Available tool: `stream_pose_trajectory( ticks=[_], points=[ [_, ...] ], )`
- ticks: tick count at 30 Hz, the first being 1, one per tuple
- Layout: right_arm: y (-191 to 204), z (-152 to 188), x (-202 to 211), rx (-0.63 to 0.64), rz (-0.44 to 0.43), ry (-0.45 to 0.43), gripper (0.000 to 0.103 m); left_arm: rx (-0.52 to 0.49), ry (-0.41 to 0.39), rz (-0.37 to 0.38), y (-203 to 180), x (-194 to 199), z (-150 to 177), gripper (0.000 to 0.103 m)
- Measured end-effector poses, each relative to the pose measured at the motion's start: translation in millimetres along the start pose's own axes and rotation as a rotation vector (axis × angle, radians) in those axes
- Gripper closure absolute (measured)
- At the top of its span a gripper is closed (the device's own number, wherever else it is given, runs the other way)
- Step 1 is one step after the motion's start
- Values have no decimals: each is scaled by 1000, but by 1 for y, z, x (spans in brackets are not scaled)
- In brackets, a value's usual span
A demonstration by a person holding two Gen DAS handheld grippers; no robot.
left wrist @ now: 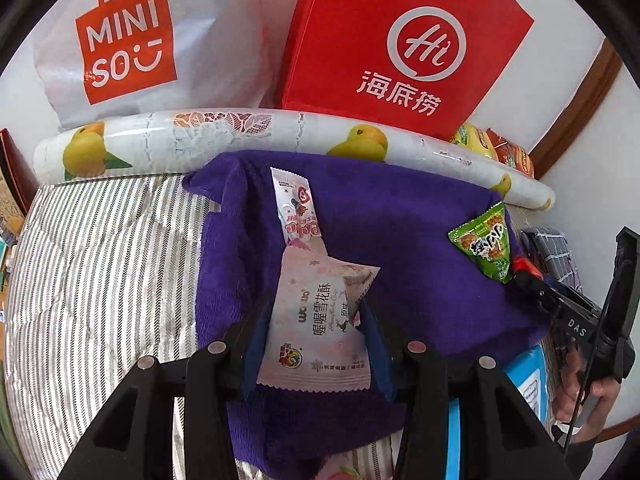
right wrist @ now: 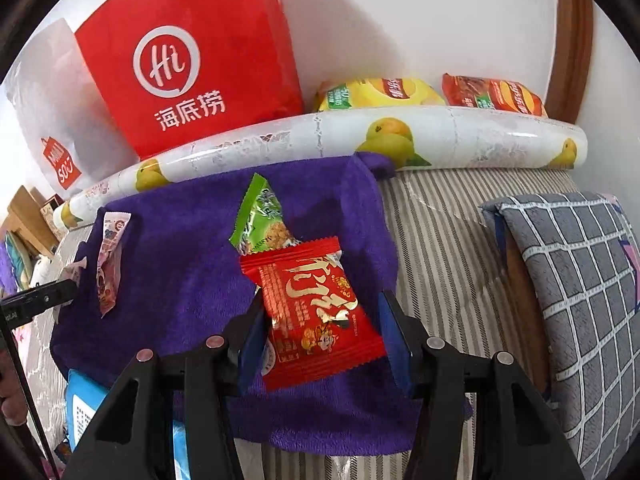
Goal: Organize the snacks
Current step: 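Lower both packets onto the towel and open both tools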
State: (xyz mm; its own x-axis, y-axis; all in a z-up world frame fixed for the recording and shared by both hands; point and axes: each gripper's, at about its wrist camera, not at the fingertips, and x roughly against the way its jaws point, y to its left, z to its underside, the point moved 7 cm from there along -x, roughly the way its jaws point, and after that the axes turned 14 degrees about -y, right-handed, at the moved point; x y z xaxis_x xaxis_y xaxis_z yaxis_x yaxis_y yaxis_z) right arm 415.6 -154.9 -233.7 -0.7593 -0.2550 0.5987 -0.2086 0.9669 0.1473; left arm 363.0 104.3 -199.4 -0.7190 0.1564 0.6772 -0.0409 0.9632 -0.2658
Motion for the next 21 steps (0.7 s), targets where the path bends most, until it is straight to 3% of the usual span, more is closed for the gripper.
stream_pose_trajectory(
  ticks=[13, 16, 21],
  points=[
    [13, 3, -9, 62, -3, 19, 49, 7, 36, 13, 2, -19, 8, 59],
    [14, 3, -7, 73, -2, 21, 34, 25, 29, 25, 2, -20, 7, 59],
    [18, -2, 9, 92, -3, -8, 27, 34, 52, 47, 2, -18, 8, 52]
  ],
)
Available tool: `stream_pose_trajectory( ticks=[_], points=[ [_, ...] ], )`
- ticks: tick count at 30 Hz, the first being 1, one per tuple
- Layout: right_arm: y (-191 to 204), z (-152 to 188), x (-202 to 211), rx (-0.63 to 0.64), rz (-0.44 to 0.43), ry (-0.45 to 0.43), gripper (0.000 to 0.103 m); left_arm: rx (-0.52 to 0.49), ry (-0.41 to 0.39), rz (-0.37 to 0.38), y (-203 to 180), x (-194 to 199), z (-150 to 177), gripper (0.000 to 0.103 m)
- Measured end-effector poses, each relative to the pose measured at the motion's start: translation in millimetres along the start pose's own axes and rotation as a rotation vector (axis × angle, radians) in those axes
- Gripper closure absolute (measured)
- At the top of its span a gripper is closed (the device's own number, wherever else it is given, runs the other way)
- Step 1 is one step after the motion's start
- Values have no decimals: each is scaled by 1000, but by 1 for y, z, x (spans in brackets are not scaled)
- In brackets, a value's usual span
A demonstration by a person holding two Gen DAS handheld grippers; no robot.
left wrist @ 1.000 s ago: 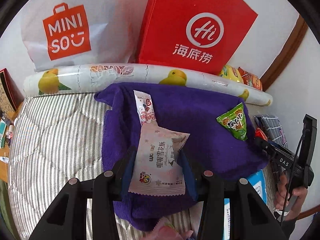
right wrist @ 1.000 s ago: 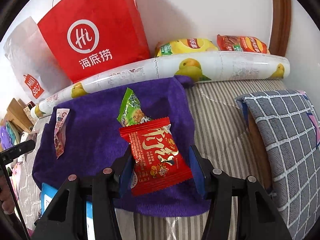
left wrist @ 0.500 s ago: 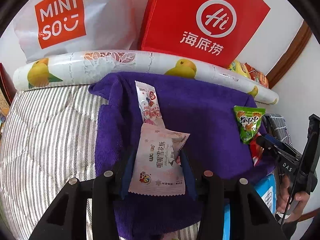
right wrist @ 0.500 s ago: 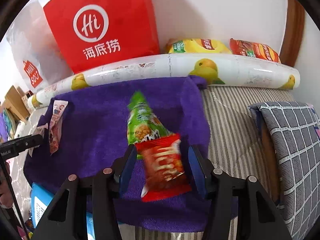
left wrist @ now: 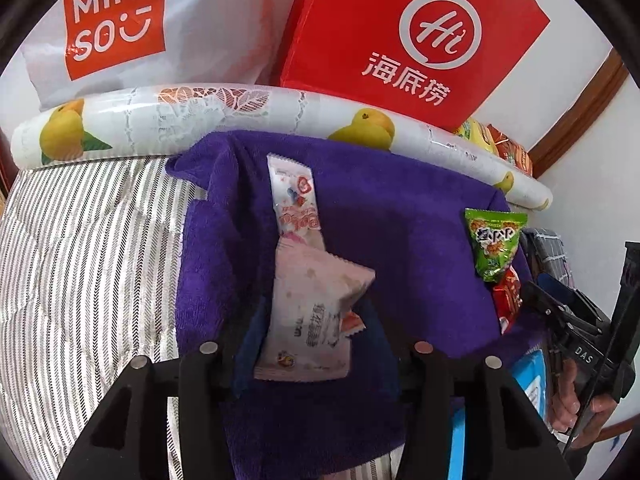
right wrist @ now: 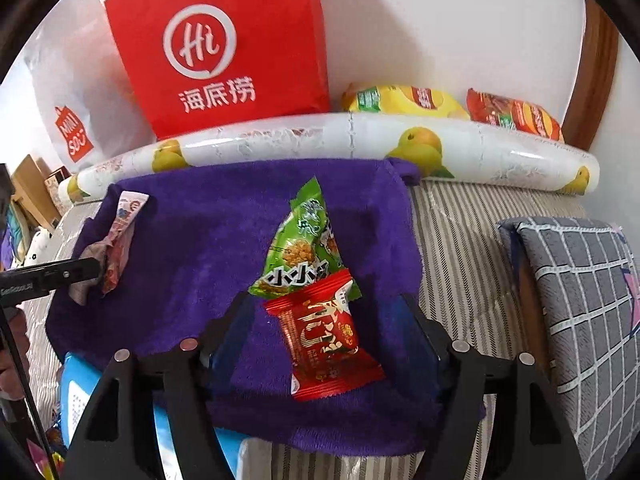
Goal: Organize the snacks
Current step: 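Lower both packets onto the towel and open both tools, then move both tools back toward the snack pile beside the blue box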
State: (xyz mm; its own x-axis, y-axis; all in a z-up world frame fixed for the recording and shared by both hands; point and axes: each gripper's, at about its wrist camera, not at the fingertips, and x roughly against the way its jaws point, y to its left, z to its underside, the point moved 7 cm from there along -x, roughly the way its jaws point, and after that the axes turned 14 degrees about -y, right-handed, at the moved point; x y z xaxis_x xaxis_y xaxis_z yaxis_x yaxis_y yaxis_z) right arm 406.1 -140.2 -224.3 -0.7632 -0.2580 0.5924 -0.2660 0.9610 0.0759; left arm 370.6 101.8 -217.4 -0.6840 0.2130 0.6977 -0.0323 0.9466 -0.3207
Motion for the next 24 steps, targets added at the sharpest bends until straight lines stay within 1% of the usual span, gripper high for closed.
stream_pose_trajectory(
  ticks=[2, 3, 5, 10, 14, 16, 20, 21, 24],
  points=[
    [2, -2, 6, 2, 6, -7, 26, -15, -7, -3, -2, 5, -1, 43],
    [3, -3, 11, 1, 10, -9, 26, -22, -13, -7, -2, 9, -1, 43],
    [4, -4, 18, -9, 17, -12, 26, -35, -28, -15, -3, 17, -1, 43],
    [11, -4, 43, -61, 2, -40, 26, -44, -55, -6, -3, 43, 0, 42],
    [17, -2, 66, -51, 48, -68, 26, -61, -84, -14, -4, 66, 5, 41],
    [20, -1, 78, -52, 58, -78, 26, -63, -95, -15, -5, 78, 9, 41],
    [27, 3, 99, -63, 37, -64, 26, -78, -128, -19, -10, 104, 16, 41],
    [28, 4, 105, -60, 45, -70, 25, -79, -136, -22, -11, 108, 17, 41],
    [33, 6, 126, -25, 76, -113, 11, -98, -164, -43, -15, 125, 21, 41]
  ],
)
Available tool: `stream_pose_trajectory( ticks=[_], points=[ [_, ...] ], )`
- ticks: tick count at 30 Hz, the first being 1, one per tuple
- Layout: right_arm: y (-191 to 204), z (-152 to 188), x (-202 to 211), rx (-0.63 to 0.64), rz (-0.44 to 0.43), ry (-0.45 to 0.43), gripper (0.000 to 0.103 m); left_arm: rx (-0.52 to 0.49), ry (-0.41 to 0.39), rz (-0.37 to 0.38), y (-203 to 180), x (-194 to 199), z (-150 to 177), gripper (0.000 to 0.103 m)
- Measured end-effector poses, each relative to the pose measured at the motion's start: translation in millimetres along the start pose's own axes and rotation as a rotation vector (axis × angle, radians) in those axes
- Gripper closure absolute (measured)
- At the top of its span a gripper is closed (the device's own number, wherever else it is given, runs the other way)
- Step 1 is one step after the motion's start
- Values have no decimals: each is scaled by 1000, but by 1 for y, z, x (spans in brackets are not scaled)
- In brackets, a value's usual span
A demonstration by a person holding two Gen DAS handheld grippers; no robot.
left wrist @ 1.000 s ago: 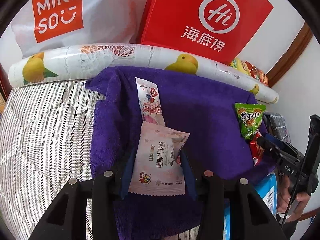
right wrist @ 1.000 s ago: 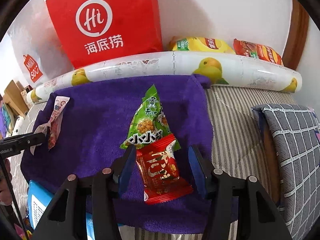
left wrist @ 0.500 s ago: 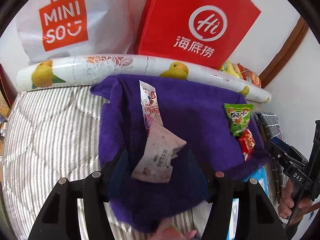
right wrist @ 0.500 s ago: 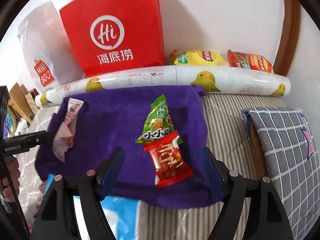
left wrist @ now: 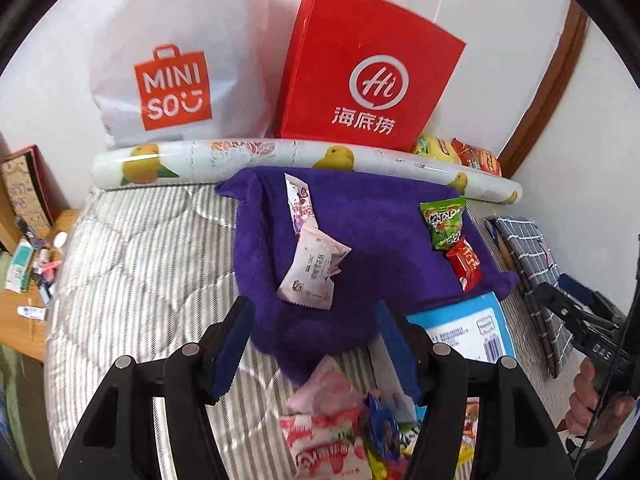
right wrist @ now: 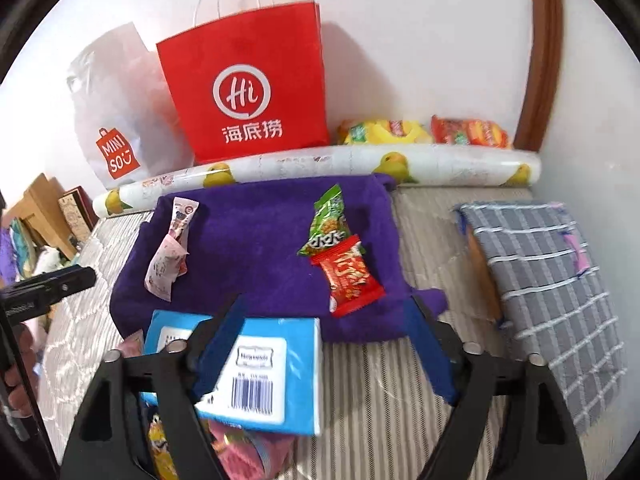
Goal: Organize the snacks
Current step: 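Move both tools back toward the snack pile beside the blue box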
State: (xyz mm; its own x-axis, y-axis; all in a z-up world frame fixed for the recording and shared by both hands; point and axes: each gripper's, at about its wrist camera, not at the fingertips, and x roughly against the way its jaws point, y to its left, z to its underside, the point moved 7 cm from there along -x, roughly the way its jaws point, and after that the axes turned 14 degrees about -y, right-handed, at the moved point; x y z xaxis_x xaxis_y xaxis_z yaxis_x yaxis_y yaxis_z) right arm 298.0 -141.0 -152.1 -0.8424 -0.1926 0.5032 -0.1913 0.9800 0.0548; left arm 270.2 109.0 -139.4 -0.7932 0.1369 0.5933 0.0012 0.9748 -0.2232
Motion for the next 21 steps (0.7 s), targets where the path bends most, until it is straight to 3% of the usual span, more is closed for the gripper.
stream_pose_trajectory(
  ticks=[5, 11, 14, 16, 21],
  points=[
    [3, 0, 30, 29, 30, -41, 9, -44, -37, -46, -5, 23, 4, 41],
    [9, 11, 55, 59, 8, -78, 9, -3, -59, -23, -10, 44, 13, 41],
    [12, 24, 61, -12, -68, -71, 9, 4, -57, -19, -11, 53, 20, 41],
    [13, 32, 63, -28, -79, -68, 9, 5, -76, -49, -8, 58, 24, 41],
    [21, 59, 63, -13, -80, -15, 9, 45, -42, -35, -1, 63, 44, 41]
  ],
)
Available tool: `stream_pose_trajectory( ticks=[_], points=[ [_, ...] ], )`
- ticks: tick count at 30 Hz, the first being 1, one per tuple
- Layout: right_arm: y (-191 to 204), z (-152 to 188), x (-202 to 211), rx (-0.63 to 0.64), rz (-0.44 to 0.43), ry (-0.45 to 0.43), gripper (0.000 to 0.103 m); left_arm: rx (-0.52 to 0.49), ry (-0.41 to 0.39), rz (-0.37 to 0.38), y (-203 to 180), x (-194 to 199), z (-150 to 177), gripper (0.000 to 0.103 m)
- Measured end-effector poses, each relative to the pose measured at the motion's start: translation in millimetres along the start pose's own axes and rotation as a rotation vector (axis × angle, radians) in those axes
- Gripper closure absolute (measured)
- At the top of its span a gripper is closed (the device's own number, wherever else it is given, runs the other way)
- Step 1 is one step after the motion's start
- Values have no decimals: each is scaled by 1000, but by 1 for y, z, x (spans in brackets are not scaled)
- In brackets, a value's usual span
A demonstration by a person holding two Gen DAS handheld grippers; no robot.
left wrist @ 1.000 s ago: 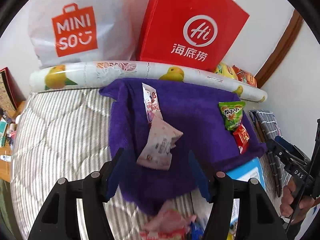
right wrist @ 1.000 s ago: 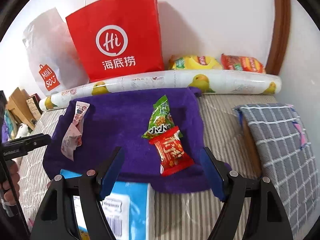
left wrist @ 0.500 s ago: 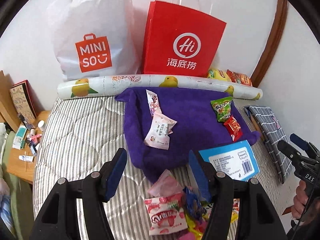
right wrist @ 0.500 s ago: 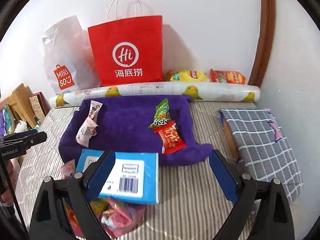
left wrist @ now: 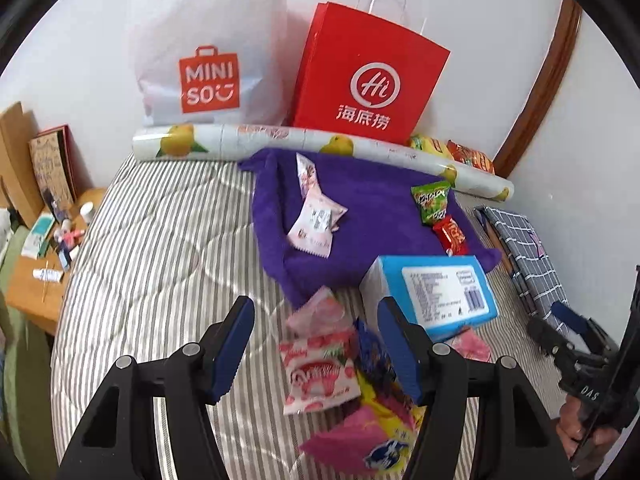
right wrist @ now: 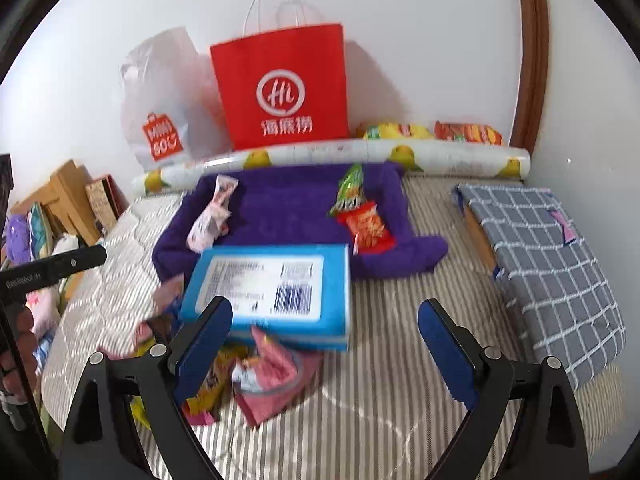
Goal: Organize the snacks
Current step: 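Move both tools back toward the snack pile beside the blue box, then grasp the pink packet with the right tool while left grasps the purple bag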
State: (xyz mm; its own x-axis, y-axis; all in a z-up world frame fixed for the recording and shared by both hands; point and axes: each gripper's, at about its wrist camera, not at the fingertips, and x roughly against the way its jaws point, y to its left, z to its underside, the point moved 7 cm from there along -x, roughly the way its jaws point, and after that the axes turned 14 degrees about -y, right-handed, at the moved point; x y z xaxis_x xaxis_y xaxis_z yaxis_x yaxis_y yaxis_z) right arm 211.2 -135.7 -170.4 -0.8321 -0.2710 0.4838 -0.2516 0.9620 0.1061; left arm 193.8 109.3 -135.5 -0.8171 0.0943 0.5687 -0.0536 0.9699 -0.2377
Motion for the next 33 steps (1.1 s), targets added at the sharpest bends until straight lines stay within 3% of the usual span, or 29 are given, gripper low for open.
stream_pose_trajectory(
  ticks=[4, 8, 13, 27, 33],
  points=[
    [11, 25, 1, -13, -58, 32, 9, 26, 4, 3, 8, 4, 14, 41],
    [23, 50, -4, 5, -97, 63, 9, 34, 8, -3, 17, 7, 27, 33],
    [35, 73, -15, 54, -94, 87, 9, 34, 9, -23, 29, 12, 38, 31],
    [32, 84, -42, 100, -22, 101, 13, 80, 26, -7, 42, 15, 51, 31],
    [32, 86, -52, 89, -22, 104, 21, 88, 26, 25, 35, 15, 53, 31]
  ],
)
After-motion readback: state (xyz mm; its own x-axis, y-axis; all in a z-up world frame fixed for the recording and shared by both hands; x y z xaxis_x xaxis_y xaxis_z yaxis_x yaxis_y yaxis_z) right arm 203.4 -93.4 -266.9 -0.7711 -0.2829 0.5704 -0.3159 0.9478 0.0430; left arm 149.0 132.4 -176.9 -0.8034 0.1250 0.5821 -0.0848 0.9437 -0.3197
